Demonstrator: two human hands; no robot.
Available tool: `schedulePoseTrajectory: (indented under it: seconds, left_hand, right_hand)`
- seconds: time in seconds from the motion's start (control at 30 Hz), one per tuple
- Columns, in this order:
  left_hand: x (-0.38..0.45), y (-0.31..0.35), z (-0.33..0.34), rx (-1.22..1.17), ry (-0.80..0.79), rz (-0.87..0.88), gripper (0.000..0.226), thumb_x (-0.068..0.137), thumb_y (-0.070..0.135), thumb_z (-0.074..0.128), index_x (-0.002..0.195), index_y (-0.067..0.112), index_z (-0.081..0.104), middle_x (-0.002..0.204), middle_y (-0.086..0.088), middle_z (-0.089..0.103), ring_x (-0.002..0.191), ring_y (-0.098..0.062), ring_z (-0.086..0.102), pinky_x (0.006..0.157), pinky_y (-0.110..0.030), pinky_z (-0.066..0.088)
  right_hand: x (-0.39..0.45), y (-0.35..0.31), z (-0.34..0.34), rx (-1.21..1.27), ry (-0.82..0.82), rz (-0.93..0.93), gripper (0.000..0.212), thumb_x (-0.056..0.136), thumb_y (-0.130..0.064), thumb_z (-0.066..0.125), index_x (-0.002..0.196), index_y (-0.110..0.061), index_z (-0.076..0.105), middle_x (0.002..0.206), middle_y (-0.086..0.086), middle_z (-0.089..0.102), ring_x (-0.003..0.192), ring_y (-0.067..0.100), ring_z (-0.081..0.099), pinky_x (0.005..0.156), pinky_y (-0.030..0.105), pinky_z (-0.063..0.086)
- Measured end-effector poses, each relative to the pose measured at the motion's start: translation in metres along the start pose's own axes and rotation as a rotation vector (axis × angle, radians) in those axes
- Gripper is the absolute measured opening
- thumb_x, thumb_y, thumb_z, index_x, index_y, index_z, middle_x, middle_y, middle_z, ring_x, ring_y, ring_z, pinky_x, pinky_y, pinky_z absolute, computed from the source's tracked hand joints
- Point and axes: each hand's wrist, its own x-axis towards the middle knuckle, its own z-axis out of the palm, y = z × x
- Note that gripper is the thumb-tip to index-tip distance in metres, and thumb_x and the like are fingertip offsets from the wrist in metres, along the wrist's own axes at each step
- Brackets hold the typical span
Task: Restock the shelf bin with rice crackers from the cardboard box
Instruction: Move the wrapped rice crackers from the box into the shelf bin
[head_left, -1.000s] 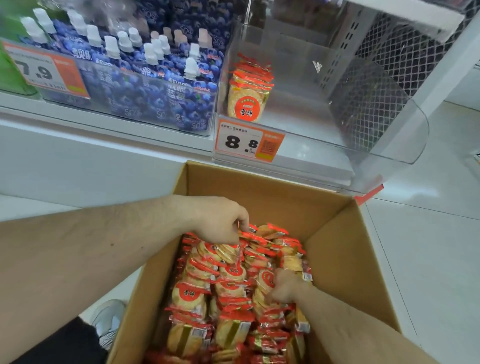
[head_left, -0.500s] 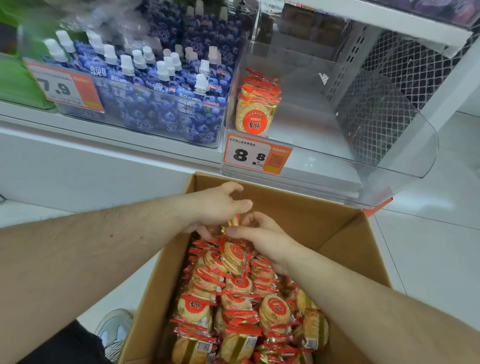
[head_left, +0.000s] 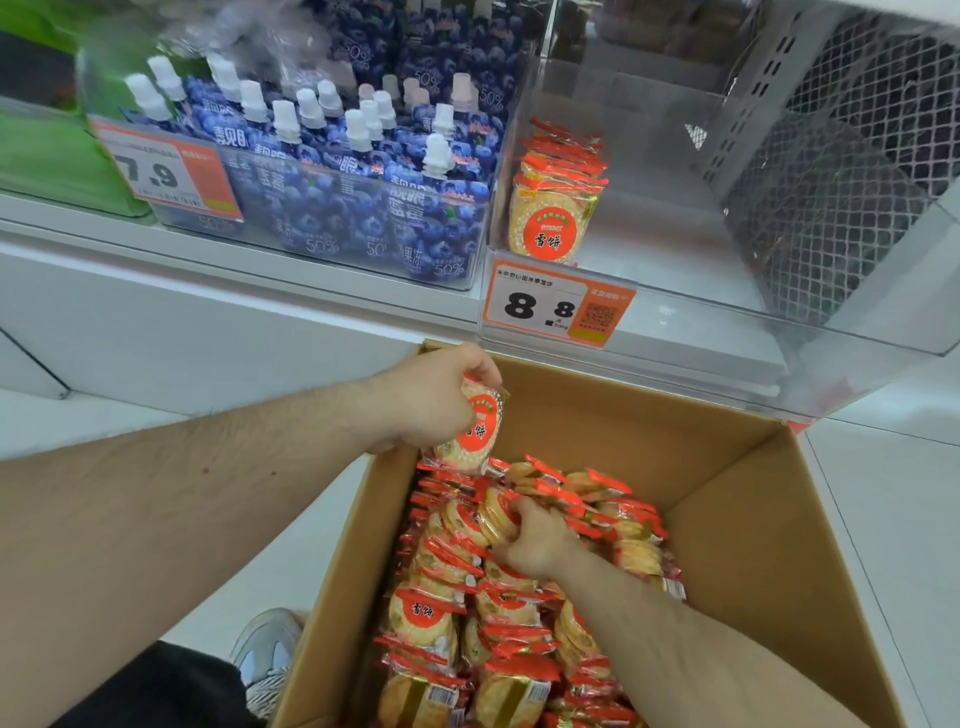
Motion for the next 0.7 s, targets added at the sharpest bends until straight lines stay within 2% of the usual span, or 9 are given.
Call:
schedulePoseTrajectory:
  seconds: [0.07, 0.13, 0.23, 0.3, 0.43, 0.57, 0.63, 0.7]
  left_hand:
    - [-0.001, -0.001, -0.001, -0.011, -0.028, 0.01, 0.048, 0.084, -0.006, 0.056, 0.104, 0.037, 0.058, 0.104, 0.005, 0.058, 0.096, -0.036, 0.067, 0.063, -0.039, 0.053]
    - [-0.003, -0.001, -0.002, -0.009, -0.067, 0.024, 0.055, 0.08, -0.01, 0.057, 0.105, 0.039, 0.057, 0.107, 0.009, 0.057, 0.095, -0.026, 0.066, 0.072, -0.043, 0.058]
    - [-0.005, 0.0, -0.003, -0.001, -0.096, 0.038, 0.062, 0.075, -0.012, 0.059, 0.103, 0.043, 0.055, 0.112, 0.005, 0.059, 0.097, -0.016, 0.063, 0.071, -0.035, 0.061]
    - [-0.007, 0.001, -0.003, -0.01, -0.089, 0.041, 0.063, 0.076, -0.012, 0.06, 0.1, 0.046, 0.055, 0.113, 0.004, 0.059, 0.097, -0.016, 0.063, 0.071, -0.036, 0.062]
    - [-0.008, 0.003, -0.001, -0.097, -0.08, 0.036, 0.061, 0.076, -0.013, 0.062, 0.105, 0.041, 0.057, 0.113, 0.0, 0.06, 0.096, -0.019, 0.065, 0.07, -0.038, 0.061]
    - [-0.012, 0.008, 0.003, -0.259, -0.07, 0.043, 0.062, 0.071, -0.012, 0.067, 0.095, 0.045, 0.06, 0.11, -0.009, 0.065, 0.097, -0.032, 0.068, 0.08, -0.054, 0.056]
    - [-0.014, 0.014, 0.006, -0.339, -0.067, 0.077, 0.063, 0.071, -0.013, 0.067, 0.099, 0.042, 0.061, 0.107, -0.01, 0.066, 0.096, -0.032, 0.068, 0.079, -0.053, 0.057]
    - [-0.02, 0.025, 0.012, -0.458, -0.106, 0.115, 0.064, 0.072, -0.017, 0.067, 0.111, 0.033, 0.06, 0.106, -0.012, 0.067, 0.092, -0.028, 0.069, 0.071, -0.043, 0.059]
  right_hand:
    - [-0.007, 0.004, 0.011, -0.025, 0.041, -0.01, 0.062, 0.078, -0.037, 0.07, 0.128, -0.017, 0.039, 0.114, 0.005, 0.062, 0.108, 0.026, 0.06, 0.083, 0.033, 0.05]
    - [-0.018, 0.008, 0.014, -0.09, 0.115, -0.029, 0.046, 0.081, -0.033, 0.068, 0.117, -0.018, 0.044, 0.108, 0.003, 0.062, 0.102, 0.025, 0.062, 0.078, 0.032, 0.05]
    - [-0.034, 0.012, 0.006, -0.141, 0.16, -0.068, 0.016, 0.079, -0.026, 0.061, 0.086, -0.023, 0.047, 0.088, -0.004, 0.06, 0.085, 0.021, 0.061, 0.071, 0.032, 0.053]
    - [-0.049, 0.009, -0.009, -0.108, 0.22, -0.072, 0.014, 0.076, -0.028, 0.058, 0.072, -0.025, 0.045, 0.074, -0.007, 0.056, 0.073, 0.017, 0.058, 0.057, 0.027, 0.047]
    - [-0.093, -0.001, -0.055, 0.024, 0.504, -0.152, 0.014, 0.074, -0.036, 0.06, 0.078, -0.023, 0.057, 0.065, -0.008, 0.06, 0.063, 0.014, 0.057, 0.053, 0.029, 0.045]
    - [-0.144, -0.007, -0.102, 0.104, 0.835, -0.306, 0.009, 0.073, -0.034, 0.067, 0.076, -0.027, 0.062, 0.07, -0.011, 0.059, 0.068, 0.009, 0.055, 0.059, 0.027, 0.045]
    - [-0.163, -0.011, -0.117, 0.113, 0.975, -0.377, 0.012, 0.074, -0.031, 0.07, 0.085, -0.032, 0.066, 0.075, -0.017, 0.057, 0.072, 0.004, 0.055, 0.059, 0.02, 0.045]
    - [-0.175, -0.018, -0.123, 0.088, 1.084, -0.452, 0.019, 0.073, -0.031, 0.069, 0.092, -0.03, 0.069, 0.078, -0.019, 0.056, 0.073, 0.002, 0.054, 0.06, 0.018, 0.047]
